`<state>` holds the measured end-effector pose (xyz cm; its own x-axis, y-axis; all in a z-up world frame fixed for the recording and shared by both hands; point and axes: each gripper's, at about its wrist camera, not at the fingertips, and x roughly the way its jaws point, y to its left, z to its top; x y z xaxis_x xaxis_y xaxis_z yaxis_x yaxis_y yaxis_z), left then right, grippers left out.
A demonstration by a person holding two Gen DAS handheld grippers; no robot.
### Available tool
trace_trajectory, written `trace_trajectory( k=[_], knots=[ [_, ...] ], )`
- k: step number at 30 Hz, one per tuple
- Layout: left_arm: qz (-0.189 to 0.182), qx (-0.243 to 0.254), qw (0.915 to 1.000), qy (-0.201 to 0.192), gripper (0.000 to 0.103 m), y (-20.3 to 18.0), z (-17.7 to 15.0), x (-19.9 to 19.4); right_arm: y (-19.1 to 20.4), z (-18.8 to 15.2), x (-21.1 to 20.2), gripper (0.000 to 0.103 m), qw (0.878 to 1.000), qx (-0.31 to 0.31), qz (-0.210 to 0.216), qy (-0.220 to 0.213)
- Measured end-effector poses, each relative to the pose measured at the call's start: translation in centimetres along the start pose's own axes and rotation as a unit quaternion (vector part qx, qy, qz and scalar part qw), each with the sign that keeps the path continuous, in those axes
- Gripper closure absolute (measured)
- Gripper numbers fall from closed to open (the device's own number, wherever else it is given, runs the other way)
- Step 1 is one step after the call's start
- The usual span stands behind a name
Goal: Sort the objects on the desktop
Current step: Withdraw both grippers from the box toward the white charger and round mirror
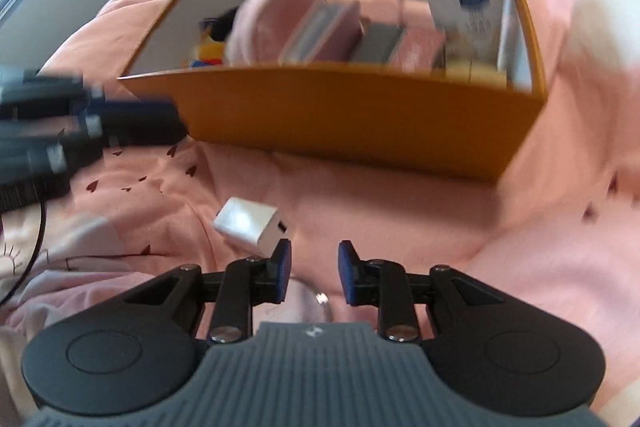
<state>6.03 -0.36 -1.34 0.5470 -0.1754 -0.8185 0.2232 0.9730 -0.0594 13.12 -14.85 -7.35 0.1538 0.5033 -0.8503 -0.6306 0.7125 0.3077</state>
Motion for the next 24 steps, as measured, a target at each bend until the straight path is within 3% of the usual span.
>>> trace_trajectory(
  k=[6, 12, 19, 24],
  knots=[
    [-0.010, 0.010, 0.9986, 0.051, 0.086, -1.7, -2.5, 1.4, 0.8, -2.5, 0.7, 0.073, 0.999, 0.027, -0.032, 0.000],
    [-0.004, 0.023, 0.9941, 0.106, 0.086, -2.8, -3.9, 2.5, 0.5, -3.4, 1.9, 0.059, 0.999, 0.029, -0.027, 0.029],
    [0.012, 0.002, 0.9907, 0.135, 0.086, -2.8, -4.8, 3.4, 0.0, -3.7, 4.2, 0.057, 0.997, 0.029, -0.004, 0.066],
    [0.020, -0.016, 0.9902, 0.137, 0.086, -2.3, -5.0, 3.8, 0.1, -3.6, 5.7, 0.049, 0.996, 0.027, 0.011, 0.080]
  ],
)
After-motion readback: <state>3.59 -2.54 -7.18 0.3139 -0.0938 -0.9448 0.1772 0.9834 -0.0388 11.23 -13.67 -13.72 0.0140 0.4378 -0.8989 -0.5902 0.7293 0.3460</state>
